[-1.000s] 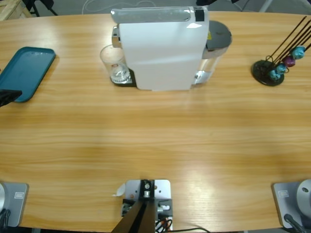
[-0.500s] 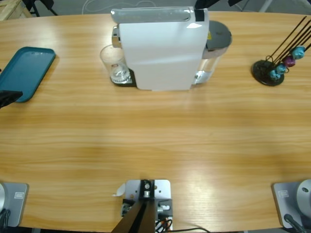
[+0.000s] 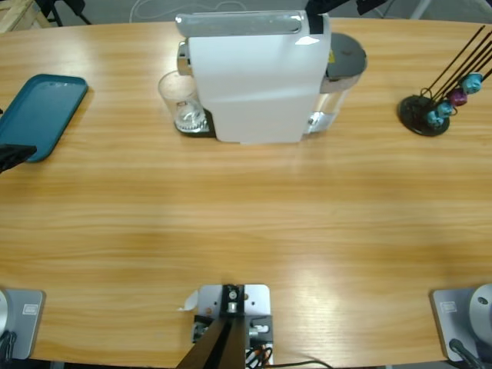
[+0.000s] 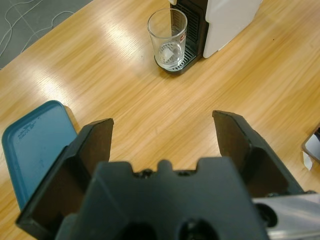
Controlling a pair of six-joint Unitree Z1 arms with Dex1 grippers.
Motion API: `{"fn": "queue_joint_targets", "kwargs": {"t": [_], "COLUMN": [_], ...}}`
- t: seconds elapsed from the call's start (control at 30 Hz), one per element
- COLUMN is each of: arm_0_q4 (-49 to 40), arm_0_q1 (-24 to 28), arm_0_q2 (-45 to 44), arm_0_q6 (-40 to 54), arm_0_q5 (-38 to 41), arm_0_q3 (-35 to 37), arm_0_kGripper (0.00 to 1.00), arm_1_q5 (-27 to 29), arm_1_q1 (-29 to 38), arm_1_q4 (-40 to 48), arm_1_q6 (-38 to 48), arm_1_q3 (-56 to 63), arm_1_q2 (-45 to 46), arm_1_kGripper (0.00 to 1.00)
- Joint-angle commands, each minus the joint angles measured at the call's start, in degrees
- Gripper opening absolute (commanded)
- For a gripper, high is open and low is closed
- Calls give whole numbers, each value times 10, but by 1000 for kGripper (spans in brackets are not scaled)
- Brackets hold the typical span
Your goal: Pour coffee
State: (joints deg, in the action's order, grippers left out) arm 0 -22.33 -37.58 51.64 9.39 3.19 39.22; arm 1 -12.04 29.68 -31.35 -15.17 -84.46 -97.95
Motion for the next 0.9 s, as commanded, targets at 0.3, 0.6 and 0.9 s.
{"fn": "queue_joint_targets", "kwargs": {"t": [0.3, 0.6, 0.9], "arm_0_q4": [-6, -7, -7], "arm_0_q1": [-7, -7, -7], "arm_0_q2": [17, 20, 21], "arm_0_q6": [-2, -2, -2], "arm_0_q5": [-7, -7, -7], "arm_0_q3": [-16, -15, -15], "arm_0_kGripper": [849, 849, 849], "arm_1_q5": [25, 27, 27], "arm_1_q1": [-13, -13, -13], "arm_1_q4": [-16, -29, -29], "arm_1_q6": [-5, -10, -10], "arm_1_q3": [5, -9, -14], "arm_1_q2": [11, 6, 2], "arm_1_kGripper": [0, 0, 0]}}
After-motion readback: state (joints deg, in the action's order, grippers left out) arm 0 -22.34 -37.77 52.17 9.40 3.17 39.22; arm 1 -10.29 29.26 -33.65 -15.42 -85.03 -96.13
